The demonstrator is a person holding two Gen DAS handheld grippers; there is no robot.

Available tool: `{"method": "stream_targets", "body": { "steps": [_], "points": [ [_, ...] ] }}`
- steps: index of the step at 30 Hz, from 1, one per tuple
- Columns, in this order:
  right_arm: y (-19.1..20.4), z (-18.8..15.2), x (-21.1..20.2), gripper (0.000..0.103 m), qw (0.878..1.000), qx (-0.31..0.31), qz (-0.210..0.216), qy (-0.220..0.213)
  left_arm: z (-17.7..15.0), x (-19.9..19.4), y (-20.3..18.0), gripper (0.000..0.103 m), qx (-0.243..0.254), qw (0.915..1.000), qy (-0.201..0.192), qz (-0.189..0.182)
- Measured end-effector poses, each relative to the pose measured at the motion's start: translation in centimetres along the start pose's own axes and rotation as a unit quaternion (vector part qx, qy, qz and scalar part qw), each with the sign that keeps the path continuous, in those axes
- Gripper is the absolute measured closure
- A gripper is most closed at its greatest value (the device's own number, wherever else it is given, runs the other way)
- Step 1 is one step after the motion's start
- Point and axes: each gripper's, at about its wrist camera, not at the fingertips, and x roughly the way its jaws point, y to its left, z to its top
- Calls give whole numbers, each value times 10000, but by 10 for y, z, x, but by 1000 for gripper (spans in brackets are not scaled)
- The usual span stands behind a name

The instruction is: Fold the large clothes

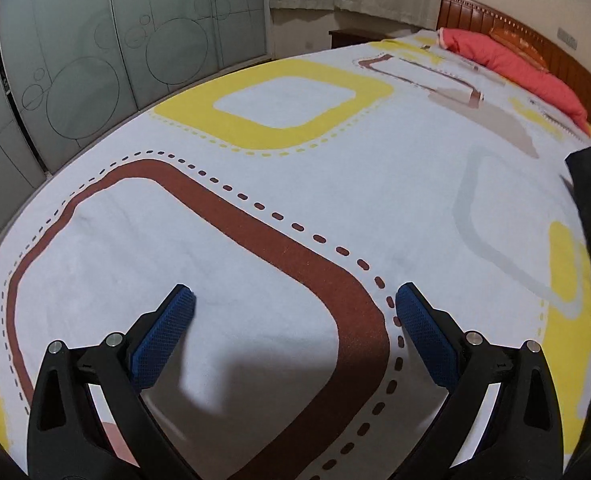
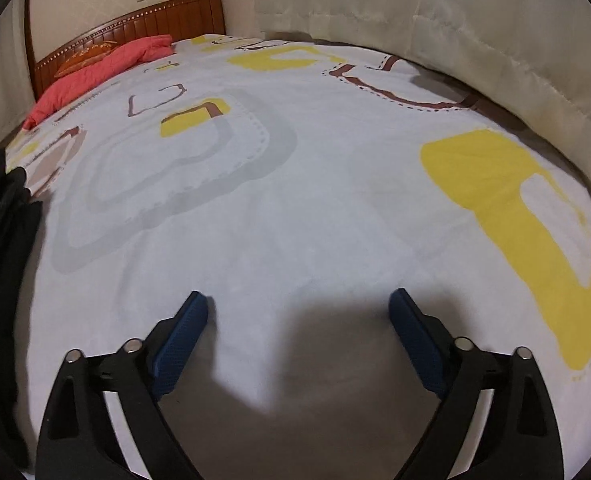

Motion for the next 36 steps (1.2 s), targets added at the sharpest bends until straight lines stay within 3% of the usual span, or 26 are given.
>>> {"method": "stream_targets", "body": {
  "steps": [36],
  "points": [
    [-1, 3, 3, 5, 9999, 104, 97, 74, 1, 4, 1, 2, -36, 10000, 24, -42]
  ]
}}
